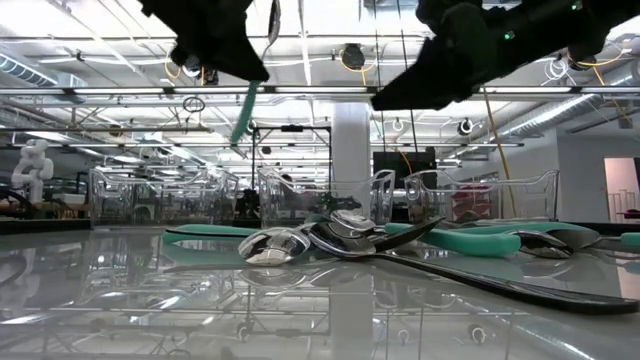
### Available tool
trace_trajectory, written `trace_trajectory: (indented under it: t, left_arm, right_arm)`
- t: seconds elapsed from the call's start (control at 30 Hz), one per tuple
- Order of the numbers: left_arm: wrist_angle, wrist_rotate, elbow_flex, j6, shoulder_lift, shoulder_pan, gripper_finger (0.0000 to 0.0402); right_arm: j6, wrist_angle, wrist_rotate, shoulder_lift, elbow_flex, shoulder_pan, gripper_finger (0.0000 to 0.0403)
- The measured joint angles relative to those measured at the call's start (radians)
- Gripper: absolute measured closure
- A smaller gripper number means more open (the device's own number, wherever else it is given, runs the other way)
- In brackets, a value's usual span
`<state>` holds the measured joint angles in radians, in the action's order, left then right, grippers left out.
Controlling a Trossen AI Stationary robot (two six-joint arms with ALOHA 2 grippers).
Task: Sort silverware by color (type)
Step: Put the green spoon into the center transparent bin
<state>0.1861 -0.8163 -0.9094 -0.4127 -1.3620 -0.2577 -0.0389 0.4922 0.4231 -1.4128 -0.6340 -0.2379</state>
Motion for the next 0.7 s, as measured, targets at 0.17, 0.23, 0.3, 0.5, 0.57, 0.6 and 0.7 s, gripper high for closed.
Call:
trace_trajectory:
  t: [0.17,0.23,0.3,0.5,0.57,0.6,0.7]
  left_arm:
    - [-0.287,-0.005,0.108,0.039,0.002,0.000,0.0357]
    - [-0.367,-0.018,0.130,0.056,-0.010,0.003,0.0357]
    - [-0.405,-0.027,0.141,0.069,-0.013,0.004,0.0357]
    - [-0.500,-0.060,0.141,0.078,-0.012,-0.015,0.0357]
    - [-0.508,-0.092,0.141,0.078,-0.012,-0.024,0.0357]
    - [-0.507,-0.107,0.141,0.078,-0.012,-0.028,0.0357]
    - [-0.507,-0.113,0.141,0.071,-0.012,-0.038,0.0357]
  right_arm:
    - [0.168,0.347,0.070,-0.153,-0.010,0.000,0.0308]
    - [0.256,0.434,0.079,-0.205,-0.031,0.000,0.0301]
    - [0.298,0.480,0.079,-0.254,-0.066,0.000,0.0288]
    - [0.354,0.481,0.206,-0.384,-0.197,0.001,0.0216]
    - [0.358,0.483,0.306,-0.424,-0.246,0.001,0.0191]
    - [0.358,0.483,0.338,-0.438,-0.263,0.002,0.0181]
    - [0.357,0.475,0.360,-0.482,-0.320,0.010,0.0159]
